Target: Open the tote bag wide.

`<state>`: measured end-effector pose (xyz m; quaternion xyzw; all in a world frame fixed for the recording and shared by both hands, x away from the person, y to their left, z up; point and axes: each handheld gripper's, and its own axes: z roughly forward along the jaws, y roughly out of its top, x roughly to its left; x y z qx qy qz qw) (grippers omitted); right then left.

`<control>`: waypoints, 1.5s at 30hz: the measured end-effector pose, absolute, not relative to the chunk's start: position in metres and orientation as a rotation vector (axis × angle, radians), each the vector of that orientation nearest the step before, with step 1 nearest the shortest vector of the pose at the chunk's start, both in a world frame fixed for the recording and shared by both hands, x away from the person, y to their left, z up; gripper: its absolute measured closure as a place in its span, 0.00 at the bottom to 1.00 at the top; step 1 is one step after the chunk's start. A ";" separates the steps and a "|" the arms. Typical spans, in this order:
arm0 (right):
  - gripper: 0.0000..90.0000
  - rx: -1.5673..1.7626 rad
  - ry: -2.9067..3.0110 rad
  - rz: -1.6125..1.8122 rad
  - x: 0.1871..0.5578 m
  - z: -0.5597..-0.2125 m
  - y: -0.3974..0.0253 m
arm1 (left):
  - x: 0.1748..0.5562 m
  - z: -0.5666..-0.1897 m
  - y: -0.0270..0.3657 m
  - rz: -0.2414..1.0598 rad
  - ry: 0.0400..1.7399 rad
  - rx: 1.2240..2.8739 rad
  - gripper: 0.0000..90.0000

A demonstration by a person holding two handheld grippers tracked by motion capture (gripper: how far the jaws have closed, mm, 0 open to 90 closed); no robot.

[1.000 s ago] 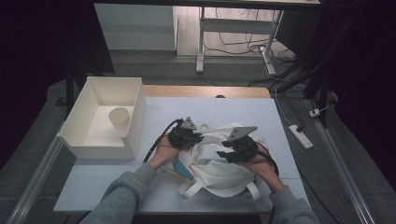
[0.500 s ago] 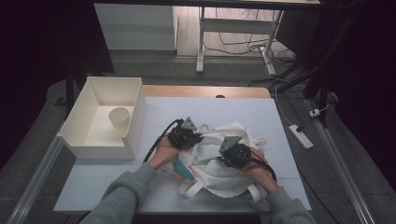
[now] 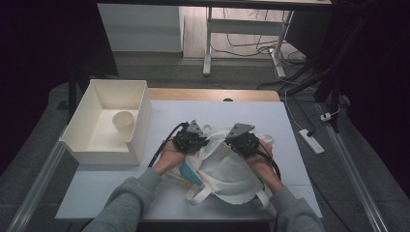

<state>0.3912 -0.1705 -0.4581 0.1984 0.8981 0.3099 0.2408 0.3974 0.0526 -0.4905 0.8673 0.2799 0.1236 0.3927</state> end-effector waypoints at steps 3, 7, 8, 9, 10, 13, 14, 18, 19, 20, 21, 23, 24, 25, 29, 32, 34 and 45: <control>0.98 0.587 2.470 0.873 0.406 -0.466 -0.171 | 0.399 -0.492 0.052 0.315 0.722 2.203 0.94; 0.98 0.626 2.482 0.872 0.421 -0.476 -0.170 | 0.399 -0.493 0.050 0.338 0.724 2.216 0.94; 0.98 0.628 2.482 0.869 0.423 -0.478 -0.169 | 0.399 -0.493 0.050 0.343 0.727 2.218 0.94; 0.98 0.638 2.484 0.868 0.425 -0.481 -0.168 | 0.399 -0.494 0.050 0.345 0.729 2.220 0.94; 0.98 0.641 2.487 0.860 0.428 -0.483 -0.167 | 0.399 -0.494 0.049 0.346 0.732 2.221 0.94; 0.98 0.664 2.492 0.852 0.434 -0.491 -0.164 | 0.401 -0.496 0.050 0.339 0.741 2.227 0.94; 0.98 0.660 2.492 0.844 0.435 -0.493 -0.162 | 0.401 -0.497 0.050 0.335 0.745 2.226 0.94; 0.98 0.688 2.495 0.842 0.435 -0.497 -0.161 | 0.401 -0.497 0.052 0.326 0.743 2.225 0.94; 0.98 0.696 2.496 0.855 0.435 -0.496 -0.162 | 0.401 -0.497 0.052 0.324 0.741 2.225 0.94; 0.97 0.694 2.497 0.868 0.435 -0.496 -0.163 | 0.401 -0.497 0.052 0.321 0.740 2.225 0.94; 0.95 0.701 2.499 0.879 0.434 -0.494 -0.164 | 0.401 -0.497 0.053 0.319 0.738 2.225 0.94; 0.87 0.712 2.490 0.912 0.430 -0.489 -0.167 | 0.401 -0.497 0.054 0.316 0.736 2.224 0.94; 0.81 0.724 2.490 0.934 0.427 -0.484 -0.168 | 0.401 -0.496 0.054 0.316 0.736 2.224 0.94; 0.77 0.723 2.485 0.953 0.424 -0.479 -0.171 | 0.401 -0.496 0.055 0.314 0.737 2.224 0.94; 0.69 0.733 2.474 1.062 0.403 -0.459 -0.183 | 0.402 -0.498 0.056 0.304 0.738 2.223 0.94; 0.71 0.719 2.507 1.101 0.390 -0.451 -0.188 | 0.402 -0.497 0.056 0.307 0.736 2.226 0.94; 0.77 0.676 2.542 1.078 0.381 -0.451 -0.188 | 0.402 -0.497 0.055 0.309 0.738 2.226 0.94; 1.00 0.609 2.646 0.916 0.386 -0.472 -0.160 | 0.402 -0.498 0.055 0.310 0.734 2.228 0.94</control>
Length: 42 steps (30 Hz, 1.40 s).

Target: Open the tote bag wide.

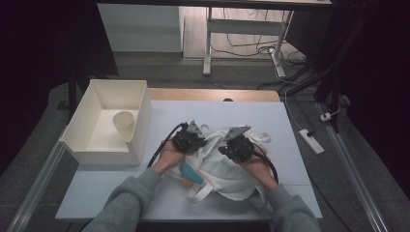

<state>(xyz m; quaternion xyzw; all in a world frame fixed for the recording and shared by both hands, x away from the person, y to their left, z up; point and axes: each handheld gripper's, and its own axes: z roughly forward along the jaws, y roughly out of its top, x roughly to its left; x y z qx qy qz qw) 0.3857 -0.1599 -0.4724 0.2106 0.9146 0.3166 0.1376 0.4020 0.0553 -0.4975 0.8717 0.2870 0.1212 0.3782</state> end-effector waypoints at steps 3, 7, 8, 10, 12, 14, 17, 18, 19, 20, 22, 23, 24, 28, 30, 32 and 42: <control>1.00 0.576 2.665 0.850 0.389 -0.482 -0.151 | 0.402 -0.497 0.055 0.312 0.733 2.227 0.94; 1.00 0.586 2.700 0.774 0.396 -0.494 -0.147 | 0.401 -0.497 0.055 0.313 0.731 2.230 0.94; 1.00 0.596 2.718 0.747 0.397 -0.497 -0.146 | 0.402 -0.497 0.055 0.312 0.730 2.232 0.94; 1.00 0.602 2.749 0.689 0.398 -0.501 -0.146 | 0.402 -0.497 0.055 0.310 0.733 2.236 0.95; 1.00 0.608 2.763 0.648 0.395 -0.502 -0.147 | 0.402 -0.498 0.056 0.309 0.742 2.235 0.95; 1.00 0.610 2.767 0.640 0.392 -0.501 -0.149 | 0.403 -0.498 0.056 0.309 0.750 2.237 0.95; 1.00 0.620 2.784 0.621 0.385 -0.501 -0.152 | 0.404 -0.499 0.056 0.304 0.763 2.243 0.95; 1.00 0.604 2.786 0.587 0.381 -0.503 -0.153 | 0.404 -0.499 0.057 0.303 0.763 2.246 0.95; 1.00 0.597 2.779 0.578 0.378 -0.504 -0.154 | 0.404 -0.499 0.057 0.302 0.766 2.248 0.95; 1.00 0.597 2.779 0.576 0.373 -0.504 -0.156 | 0.404 -0.499 0.058 0.306 0.768 2.250 0.95; 1.00 0.588 2.787 0.566 0.368 -0.502 -0.159 | 0.404 -0.500 0.058 0.307 0.776 2.246 0.95; 1.00 0.589 2.787 0.569 0.366 -0.502 -0.160 | 0.404 -0.500 0.058 0.307 0.777 2.249 0.95; 1.00 0.594 2.787 0.581 0.363 -0.501 -0.163 | 0.404 -0.500 0.058 0.305 0.779 2.249 0.95; 1.00 0.624 2.792 0.635 0.357 -0.500 -0.173 | 0.404 -0.501 0.059 0.301 0.779 2.250 0.95; 1.00 0.626 2.799 0.641 0.353 -0.501 -0.176 | 0.404 -0.501 0.058 0.300 0.778 2.251 0.95; 1.00 0.604 2.831 0.605 0.348 -0.503 -0.177 | 0.404 -0.501 0.058 0.304 0.775 2.252 0.95; 1.00 0.638 2.807 0.701 0.347 -0.507 -0.185 | 0.390 -0.472 0.059 0.348 0.697 2.185 0.92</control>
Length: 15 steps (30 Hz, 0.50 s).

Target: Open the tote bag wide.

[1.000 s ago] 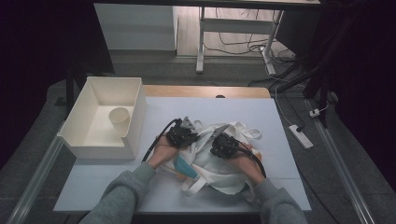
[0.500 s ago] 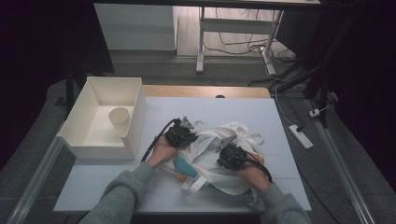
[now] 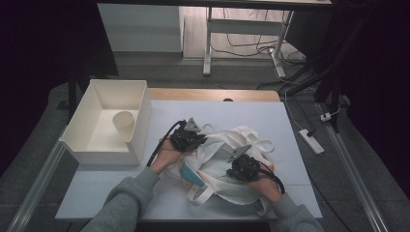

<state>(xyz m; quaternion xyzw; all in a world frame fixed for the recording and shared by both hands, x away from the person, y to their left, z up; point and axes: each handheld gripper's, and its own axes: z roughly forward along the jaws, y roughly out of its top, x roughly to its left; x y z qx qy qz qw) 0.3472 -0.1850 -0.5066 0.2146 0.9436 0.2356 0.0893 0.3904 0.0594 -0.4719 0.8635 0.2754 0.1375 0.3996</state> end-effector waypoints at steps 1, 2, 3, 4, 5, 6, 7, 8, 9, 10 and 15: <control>1.00 0.645 2.806 0.712 0.348 -0.507 -0.186 | 0.388 -0.468 0.058 0.354 0.684 2.179 0.92; 1.00 0.651 2.806 0.716 0.348 -0.507 -0.186 | 0.384 -0.464 0.057 0.362 0.672 2.164 0.91; 1.00 0.646 2.805 0.715 0.348 -0.507 -0.186 | 0.382 -0.459 0.057 0.361 0.655 2.152 0.87; 1.00 0.643 2.804 0.712 0.347 -0.507 -0.185 | 0.378 -0.454 0.056 0.364 0.641 2.137 0.82; 1.00 0.639 2.803 0.708 0.347 -0.507 -0.185 | 0.375 -0.449 0.056 0.379 0.632 2.120 0.75; 1.00 0.641 2.803 0.709 0.347 -0.507 -0.185 | 0.372 -0.444 0.056 0.377 0.622 2.109 0.71; 1.00 0.645 2.804 0.713 0.347 -0.507 -0.185 | 0.370 -0.441 0.055 0.353 0.608 2.105 0.70; 1.00 0.647 2.804 0.715 0.347 -0.507 -0.185 | 0.369 -0.440 0.053 0.314 0.590 2.113 0.68; 1.00 0.648 2.804 0.715 0.347 -0.507 -0.185 | 0.368 -0.441 0.050 0.274 0.568 2.134 0.66; 1.00 0.647 2.803 0.714 0.347 -0.507 -0.185 | 0.368 -0.444 0.044 0.253 0.553 2.163 0.64; 1.00 0.651 2.797 0.706 0.346 -0.507 -0.184 | 0.372 -0.470 0.013 0.296 0.535 2.352 0.54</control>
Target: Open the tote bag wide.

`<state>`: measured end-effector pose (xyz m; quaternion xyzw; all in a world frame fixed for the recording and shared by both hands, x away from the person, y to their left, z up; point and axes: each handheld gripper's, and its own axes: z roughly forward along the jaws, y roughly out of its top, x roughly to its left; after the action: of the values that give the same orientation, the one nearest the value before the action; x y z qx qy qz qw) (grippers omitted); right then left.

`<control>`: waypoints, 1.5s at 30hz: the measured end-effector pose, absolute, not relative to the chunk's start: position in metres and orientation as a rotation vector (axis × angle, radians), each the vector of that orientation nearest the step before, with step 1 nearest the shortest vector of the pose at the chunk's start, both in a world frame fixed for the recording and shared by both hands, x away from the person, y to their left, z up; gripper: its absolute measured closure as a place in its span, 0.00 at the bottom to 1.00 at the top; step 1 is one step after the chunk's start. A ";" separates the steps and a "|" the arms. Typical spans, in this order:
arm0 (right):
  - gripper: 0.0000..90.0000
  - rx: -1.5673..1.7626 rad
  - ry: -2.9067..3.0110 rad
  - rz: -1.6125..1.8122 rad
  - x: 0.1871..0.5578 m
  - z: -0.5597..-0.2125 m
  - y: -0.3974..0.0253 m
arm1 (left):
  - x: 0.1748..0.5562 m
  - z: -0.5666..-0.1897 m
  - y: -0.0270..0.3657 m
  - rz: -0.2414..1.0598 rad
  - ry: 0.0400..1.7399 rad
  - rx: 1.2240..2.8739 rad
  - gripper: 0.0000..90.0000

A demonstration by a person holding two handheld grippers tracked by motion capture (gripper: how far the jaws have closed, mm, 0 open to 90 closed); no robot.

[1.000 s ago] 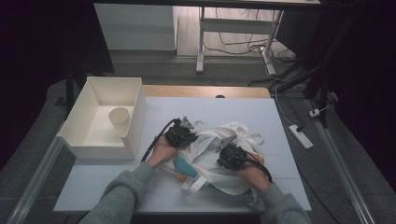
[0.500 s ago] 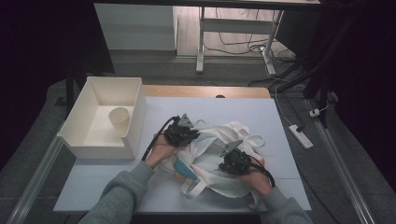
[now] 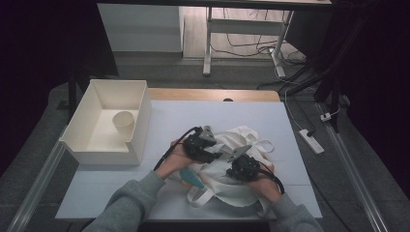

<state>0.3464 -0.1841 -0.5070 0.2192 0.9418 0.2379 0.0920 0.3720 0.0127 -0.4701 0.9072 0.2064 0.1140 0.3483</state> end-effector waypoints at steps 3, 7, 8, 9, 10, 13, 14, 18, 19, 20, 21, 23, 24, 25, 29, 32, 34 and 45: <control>1.00 0.642 2.792 0.696 0.346 -0.507 -0.183 | 0.378 -0.477 0.009 0.320 0.586 2.371 0.56; 1.00 0.631 2.781 0.687 0.344 -0.507 -0.182 | 0.385 -0.490 0.009 0.315 0.623 2.396 0.65; 1.00 0.624 2.781 0.685 0.344 -0.507 -0.182 | 0.388 -0.494 0.009 0.306 0.632 2.398 0.68; 1.00 0.620 2.778 0.686 0.344 -0.507 -0.181 | 0.389 -0.494 0.010 0.297 0.636 2.394 0.73; 1.00 0.619 2.778 0.685 0.344 -0.507 -0.181 | 0.390 -0.495 0.011 0.296 0.641 2.390 0.78; 1.00 0.619 2.780 0.683 0.344 -0.507 -0.181 | 0.390 -0.493 0.015 0.357 0.636 2.387 0.93; 1.00 0.616 2.778 0.679 0.343 -0.507 -0.181 | 0.391 -0.492 0.017 0.370 0.641 2.378 0.95; 1.00 0.581 2.784 0.644 0.340 -0.506 -0.179 | 0.394 -0.479 0.032 0.433 0.675 2.290 0.97; 1.00 0.568 2.789 0.628 0.338 -0.505 -0.178 | 0.395 -0.476 0.035 0.441 0.683 2.268 0.97; 1.00 0.563 2.790 0.621 0.337 -0.505 -0.177 | 0.396 -0.470 0.040 0.452 0.693 2.246 0.97; 1.00 0.555 2.797 0.607 0.336 -0.504 -0.176 | 0.397 -0.467 0.044 0.466 0.697 2.231 0.97; 1.00 0.537 2.791 0.589 0.332 -0.504 -0.175 | 0.401 -0.461 0.049 0.480 0.710 2.208 0.97; 1.00 0.530 2.788 0.583 0.331 -0.504 -0.174 | 0.402 -0.459 0.051 0.481 0.713 2.199 0.97; 1.00 0.526 2.784 0.581 0.330 -0.504 -0.174 | 0.404 -0.459 0.052 0.481 0.717 2.195 0.97; 1.00 0.524 2.783 0.573 0.330 -0.504 -0.173 | 0.413 -0.469 0.050 0.478 0.738 2.212 0.97; 1.00 0.515 2.785 0.574 0.330 -0.504 -0.173 | 0.420 -0.477 0.051 0.442 0.760 2.218 0.97; 1.00 0.509 2.787 0.578 0.330 -0.504 -0.174 | 0.423 -0.481 0.051 0.426 0.771 2.219 0.97; 1.00 0.522 2.789 0.600 0.332 -0.504 -0.175 | 0.427 -0.491 0.050 0.371 0.795 2.238 0.96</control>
<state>0.3320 -0.1755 -0.5045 0.1786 0.9547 0.2054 0.1204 0.4270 0.0504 -0.4912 0.8685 0.3085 0.1438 0.3604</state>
